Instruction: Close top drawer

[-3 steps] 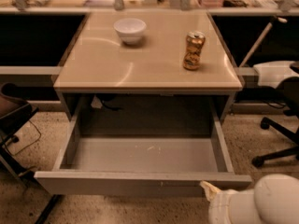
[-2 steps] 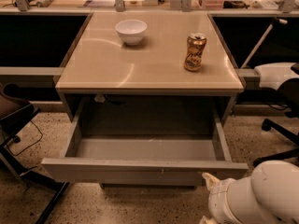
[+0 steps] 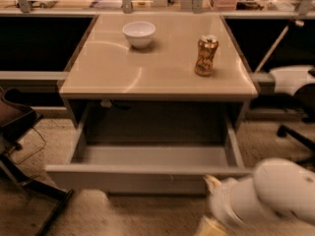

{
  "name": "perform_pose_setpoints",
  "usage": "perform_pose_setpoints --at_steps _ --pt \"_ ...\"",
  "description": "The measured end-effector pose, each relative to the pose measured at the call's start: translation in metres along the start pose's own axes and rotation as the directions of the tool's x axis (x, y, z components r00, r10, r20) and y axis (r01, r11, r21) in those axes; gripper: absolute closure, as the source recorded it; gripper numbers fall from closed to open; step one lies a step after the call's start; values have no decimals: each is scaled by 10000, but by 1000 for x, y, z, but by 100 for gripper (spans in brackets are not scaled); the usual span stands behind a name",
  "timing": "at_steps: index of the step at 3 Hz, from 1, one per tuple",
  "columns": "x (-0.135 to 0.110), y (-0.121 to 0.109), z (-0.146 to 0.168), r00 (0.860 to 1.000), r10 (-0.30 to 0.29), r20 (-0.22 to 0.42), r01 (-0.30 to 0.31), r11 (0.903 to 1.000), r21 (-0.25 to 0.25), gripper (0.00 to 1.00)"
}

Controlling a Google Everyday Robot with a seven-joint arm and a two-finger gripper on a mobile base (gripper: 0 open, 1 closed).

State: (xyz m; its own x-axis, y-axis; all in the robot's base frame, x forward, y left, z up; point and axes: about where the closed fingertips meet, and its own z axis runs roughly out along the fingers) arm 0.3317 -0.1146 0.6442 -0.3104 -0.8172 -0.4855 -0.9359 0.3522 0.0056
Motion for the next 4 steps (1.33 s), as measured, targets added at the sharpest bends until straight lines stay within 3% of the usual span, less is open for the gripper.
perform_pose_setpoints --at_steps 1,2,3,4 --pt "0 1 0 10000 0 0 0 10000 0 0" --pt "-30 -19 15 9995 -237 219 243 9994 -247 0" --pt "-28 -17 15 9995 -237 219 243 9994 -246 0" --pt "-76 -42 33 9978 -438 497 465 9974 -551 0"
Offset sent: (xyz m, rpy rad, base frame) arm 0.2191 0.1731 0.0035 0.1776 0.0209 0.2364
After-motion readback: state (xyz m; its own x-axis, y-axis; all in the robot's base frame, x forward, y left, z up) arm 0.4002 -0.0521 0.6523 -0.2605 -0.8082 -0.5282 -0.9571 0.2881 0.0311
